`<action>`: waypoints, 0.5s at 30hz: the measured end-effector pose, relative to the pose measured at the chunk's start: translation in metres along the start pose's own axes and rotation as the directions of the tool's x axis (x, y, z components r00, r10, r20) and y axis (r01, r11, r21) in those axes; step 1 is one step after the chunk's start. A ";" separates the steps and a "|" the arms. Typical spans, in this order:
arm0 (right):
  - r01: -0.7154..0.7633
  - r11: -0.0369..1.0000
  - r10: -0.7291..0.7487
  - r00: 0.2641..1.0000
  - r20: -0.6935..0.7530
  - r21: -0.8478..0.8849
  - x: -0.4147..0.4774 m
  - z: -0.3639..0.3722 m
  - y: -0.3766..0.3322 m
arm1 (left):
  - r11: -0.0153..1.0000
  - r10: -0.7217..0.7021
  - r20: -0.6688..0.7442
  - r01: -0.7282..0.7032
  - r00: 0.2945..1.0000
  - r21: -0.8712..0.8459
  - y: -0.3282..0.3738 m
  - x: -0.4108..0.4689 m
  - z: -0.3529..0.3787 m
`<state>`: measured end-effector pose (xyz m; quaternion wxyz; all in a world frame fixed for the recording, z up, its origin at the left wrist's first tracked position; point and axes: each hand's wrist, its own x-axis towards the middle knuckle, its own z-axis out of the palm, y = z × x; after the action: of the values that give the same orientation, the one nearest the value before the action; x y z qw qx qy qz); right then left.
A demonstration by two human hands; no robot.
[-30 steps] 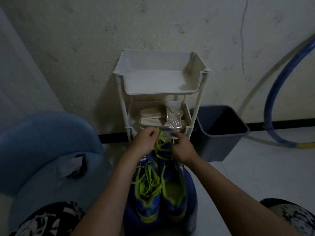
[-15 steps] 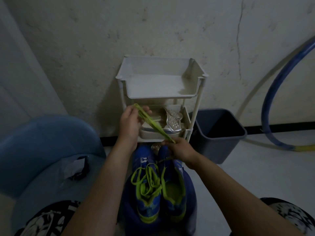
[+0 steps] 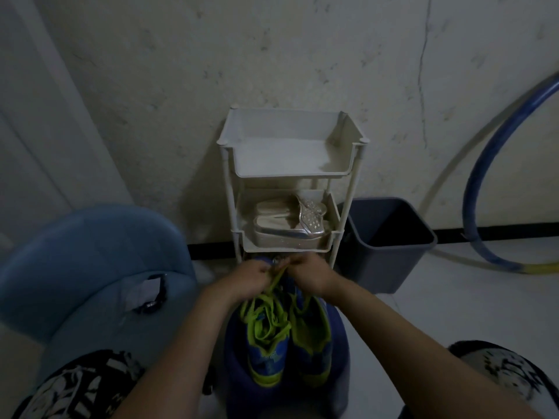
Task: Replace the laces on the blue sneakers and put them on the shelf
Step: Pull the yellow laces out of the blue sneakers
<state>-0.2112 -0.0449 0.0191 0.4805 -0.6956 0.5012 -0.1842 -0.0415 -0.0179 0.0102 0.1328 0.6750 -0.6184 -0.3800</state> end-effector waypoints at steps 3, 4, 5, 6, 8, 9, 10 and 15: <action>0.082 0.920 -0.030 0.990 0.141 -0.383 -0.001 0.018 0.010 | 0.963 0.024 0.114 -0.054 0.993 0.263 -0.018 -0.009 0.015; 0.094 0.901 -0.022 0.985 0.171 -0.423 -0.003 0.022 0.010 | 0.936 0.028 0.133 -0.073 0.991 0.345 -0.024 -0.011 0.020; 0.109 0.891 -0.027 0.982 0.188 -0.440 -0.005 0.025 0.008 | 0.904 0.048 0.115 -0.092 0.992 0.418 -0.029 -0.012 0.024; 0.127 0.888 -0.046 0.981 0.191 -0.441 -0.005 0.026 0.007 | 0.871 0.086 0.073 -0.111 0.994 0.478 -0.033 -0.013 0.028; 0.144 0.884 -0.074 0.983 0.171 -0.446 -0.005 0.025 0.005 | 0.817 0.179 -0.012 -0.142 0.984 0.558 -0.034 -0.016 0.035; 0.153 0.880 -0.090 0.983 0.159 -0.449 -0.004 0.024 0.004 | 0.811 0.201 -0.037 -0.145 0.979 0.566 -0.032 -0.018 0.036; 0.164 0.884 -0.106 0.982 0.154 -0.437 -0.004 0.022 0.003 | 0.812 0.216 -0.067 -0.141 0.974 0.566 -0.030 -0.021 0.036; 0.078 0.964 -0.044 0.990 0.134 -0.256 -0.009 0.012 -0.005 | 0.955 0.213 -0.238 -0.151 0.948 0.256 -0.025 -0.020 0.010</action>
<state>-0.2035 -0.0313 0.0198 0.4100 -0.7781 0.4679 -0.0871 -0.0287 0.0085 -0.0059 0.1678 0.6700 -0.6957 -0.1974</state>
